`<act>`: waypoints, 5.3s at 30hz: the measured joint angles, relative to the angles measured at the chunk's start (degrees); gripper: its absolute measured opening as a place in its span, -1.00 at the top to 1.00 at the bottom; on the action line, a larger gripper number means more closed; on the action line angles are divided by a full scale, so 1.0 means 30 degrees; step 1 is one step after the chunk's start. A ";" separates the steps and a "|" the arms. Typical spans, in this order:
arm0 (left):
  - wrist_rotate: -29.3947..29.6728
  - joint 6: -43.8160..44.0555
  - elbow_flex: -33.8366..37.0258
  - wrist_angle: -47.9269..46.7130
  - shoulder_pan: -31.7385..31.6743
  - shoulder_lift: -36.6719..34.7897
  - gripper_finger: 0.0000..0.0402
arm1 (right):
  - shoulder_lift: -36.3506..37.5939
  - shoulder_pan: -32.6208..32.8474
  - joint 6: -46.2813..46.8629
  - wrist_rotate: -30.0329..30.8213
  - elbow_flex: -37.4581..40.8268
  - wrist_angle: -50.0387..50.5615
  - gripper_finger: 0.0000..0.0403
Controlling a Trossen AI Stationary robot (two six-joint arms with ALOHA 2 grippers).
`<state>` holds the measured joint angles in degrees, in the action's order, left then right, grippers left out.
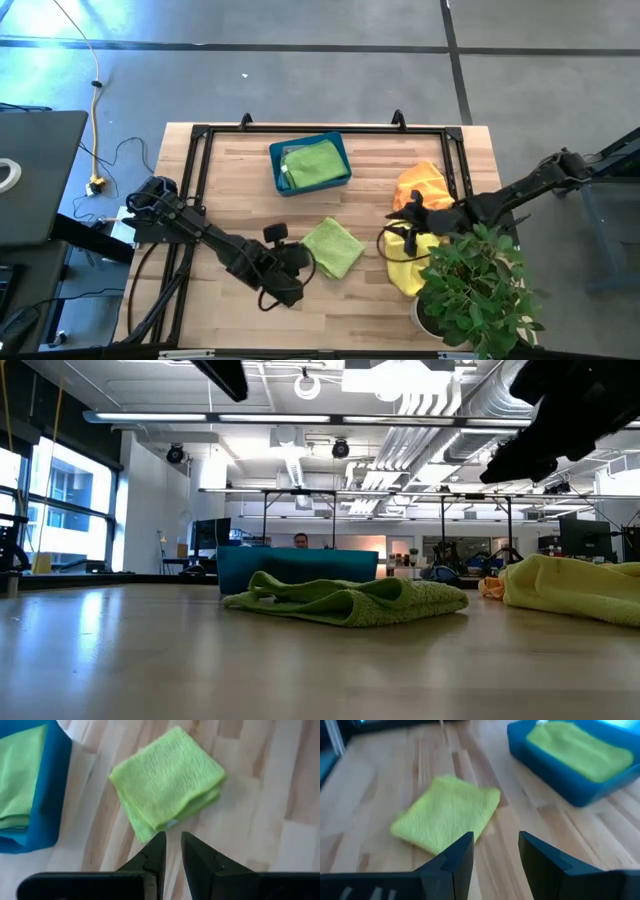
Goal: Fold microfiber towels
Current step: Stack the green microfiber cloth on the green microfiber cloth in the blue bin
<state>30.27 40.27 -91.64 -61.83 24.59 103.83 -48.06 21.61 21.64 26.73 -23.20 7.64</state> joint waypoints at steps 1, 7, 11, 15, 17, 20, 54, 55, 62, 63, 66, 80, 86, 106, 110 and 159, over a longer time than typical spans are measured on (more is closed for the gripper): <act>0.0006 -0.0116 0.0000 0.0183 -0.0199 0.0000 0.75 | 0.0593 -0.0104 -0.0254 0.0001 0.0611 -0.0723 0.26; -0.0143 -0.2016 -0.0015 0.1206 -0.1158 0.0747 0.75 | 0.3266 -0.0580 -0.0595 -0.0104 0.3389 -0.3271 0.26; -0.0771 -0.2964 -0.0015 0.1934 -0.1520 0.1466 0.75 | 0.4434 -0.0585 -0.0972 -0.0219 0.4649 -0.4492 0.26; -0.1021 -0.4042 -0.0015 0.2881 -0.1731 0.2102 0.70 | 0.5320 -0.0585 -0.2698 -0.0308 0.5989 -0.6829 0.26; -0.1415 -0.4317 -0.0022 0.3202 -0.1836 0.2389 0.67 | 0.5722 -0.0585 -0.3274 -0.0334 0.6510 -0.8256 0.26; -0.1713 -0.4318 -0.0040 0.3402 -0.1974 0.2699 0.62 | 0.6335 -0.0585 -0.3632 -0.0623 0.6834 -0.8903 0.26; -0.3901 -1.2776 -0.0015 0.7428 -0.1951 0.6710 0.27 | 0.7144 -0.0585 -0.2373 -0.0147 0.6790 -0.7242 0.26; -0.3790 -1.3005 -0.0015 0.7474 -0.1970 0.6710 0.25 | 0.7144 -0.0585 -0.2373 -0.0149 0.6790 -0.7200 0.26; -0.2325 -1.3641 -0.0015 0.7550 -0.2147 0.6710 0.08 | 0.7135 -0.0585 -0.2373 -0.0149 0.6790 -0.7044 0.26; -0.2676 -1.3707 -0.0016 0.7561 -0.2217 0.6775 0.05 | 0.7130 -0.0585 -0.2373 -0.0149 0.6790 -0.7024 0.26; -0.3363 -1.3688 -0.0021 0.7414 -0.2441 0.7191 0.00 | 0.7132 -0.0585 -0.2373 -0.0149 0.6790 -0.6872 0.26; -0.4167 -1.3182 -0.0073 0.7615 -0.2803 0.7730 0.38 | 0.7129 -0.0583 -0.2373 -0.0200 0.6790 -0.6719 0.26; -0.4209 -1.2438 -0.0051 0.7775 -0.2767 0.7781 0.90 | 0.7129 -0.0585 -0.2373 -0.0193 0.6790 -0.6719 0.26; -0.0805 -1.2020 -0.5736 0.3582 -0.4342 0.7912 0.99 | 0.7136 -0.0584 -0.2373 -0.0142 0.6790 -0.6712 0.26; -0.1106 -1.3489 -0.7269 0.2417 -0.6153 0.7854 0.99 | 0.7136 -0.0585 -0.2373 -0.0149 0.6790 -0.6676 0.26; -0.3873 -0.7557 -0.9704 -0.6356 -1.8998 0.7249 0.86 | 0.7134 -0.0578 -0.2373 -0.0164 0.6788 -0.6472 0.26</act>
<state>18.65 17.59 -120.75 -80.90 -32.40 125.58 -26.66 19.88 14.52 26.24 -2.84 -11.77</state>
